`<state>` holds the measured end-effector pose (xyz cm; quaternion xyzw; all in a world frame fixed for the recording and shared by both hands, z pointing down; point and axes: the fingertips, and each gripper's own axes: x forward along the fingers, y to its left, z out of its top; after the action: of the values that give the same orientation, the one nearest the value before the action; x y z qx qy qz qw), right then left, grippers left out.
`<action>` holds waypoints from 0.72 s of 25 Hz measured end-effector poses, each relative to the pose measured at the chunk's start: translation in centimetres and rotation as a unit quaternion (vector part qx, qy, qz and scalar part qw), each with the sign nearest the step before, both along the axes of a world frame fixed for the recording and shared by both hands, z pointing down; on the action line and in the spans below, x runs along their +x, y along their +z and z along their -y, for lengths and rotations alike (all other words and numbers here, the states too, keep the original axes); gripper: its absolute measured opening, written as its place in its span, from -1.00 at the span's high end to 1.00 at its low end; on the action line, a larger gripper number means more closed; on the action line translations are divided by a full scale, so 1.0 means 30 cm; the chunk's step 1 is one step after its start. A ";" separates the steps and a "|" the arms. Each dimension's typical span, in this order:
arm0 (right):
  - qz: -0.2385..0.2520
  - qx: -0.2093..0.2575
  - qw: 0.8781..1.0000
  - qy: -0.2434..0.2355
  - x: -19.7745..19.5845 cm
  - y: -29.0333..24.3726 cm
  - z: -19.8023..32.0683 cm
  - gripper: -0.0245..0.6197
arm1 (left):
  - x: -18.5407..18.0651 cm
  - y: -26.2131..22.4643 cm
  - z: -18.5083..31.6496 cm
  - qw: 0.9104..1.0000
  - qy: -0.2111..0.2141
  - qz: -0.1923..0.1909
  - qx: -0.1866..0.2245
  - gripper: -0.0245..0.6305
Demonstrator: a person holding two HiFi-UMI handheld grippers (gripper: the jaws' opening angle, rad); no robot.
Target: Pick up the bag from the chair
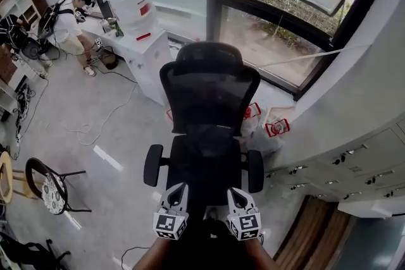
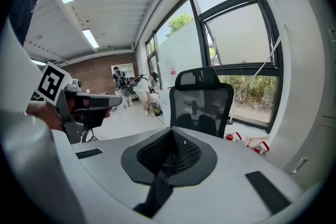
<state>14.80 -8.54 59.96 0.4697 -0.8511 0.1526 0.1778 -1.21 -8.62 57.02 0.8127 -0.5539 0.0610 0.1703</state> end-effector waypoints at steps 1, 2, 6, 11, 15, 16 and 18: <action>-0.004 -0.005 1.000 0.001 0.000 0.017 0.030 0.93 | -0.005 0.022 0.034 1.000 -0.001 -0.001 -0.006 0.93; -0.009 -0.009 1.000 0.001 -0.001 0.035 0.061 0.93 | -0.012 0.045 0.067 1.000 -0.001 -0.001 -0.013 0.93; -0.024 -0.032 0.999 0.006 -0.017 0.123 0.198 0.93 | -0.044 0.141 0.209 0.999 -0.001 0.005 -0.040 0.93; -0.042 -0.063 0.997 0.018 -0.020 0.273 0.355 0.93 | -0.064 0.323 0.371 0.997 -0.001 0.015 -0.076 0.93; -0.059 -0.085 0.994 0.027 -0.019 0.404 0.471 0.93 | -0.073 0.501 0.475 0.993 0.005 0.018 -0.114 0.93; -0.062 -0.091 0.994 0.030 -0.017 0.438 0.498 0.92 | -0.076 0.543 0.498 0.992 0.006 0.018 -0.122 0.93; -0.066 -0.103 0.992 0.037 -0.006 0.507 0.548 0.92 | -0.084 0.626 0.539 0.990 0.005 0.020 -0.138 0.93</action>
<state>14.63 -24.98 75.18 0.4886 -0.7996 0.2148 0.2752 -3.74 -24.78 75.81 0.7830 -0.5392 0.1538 0.2691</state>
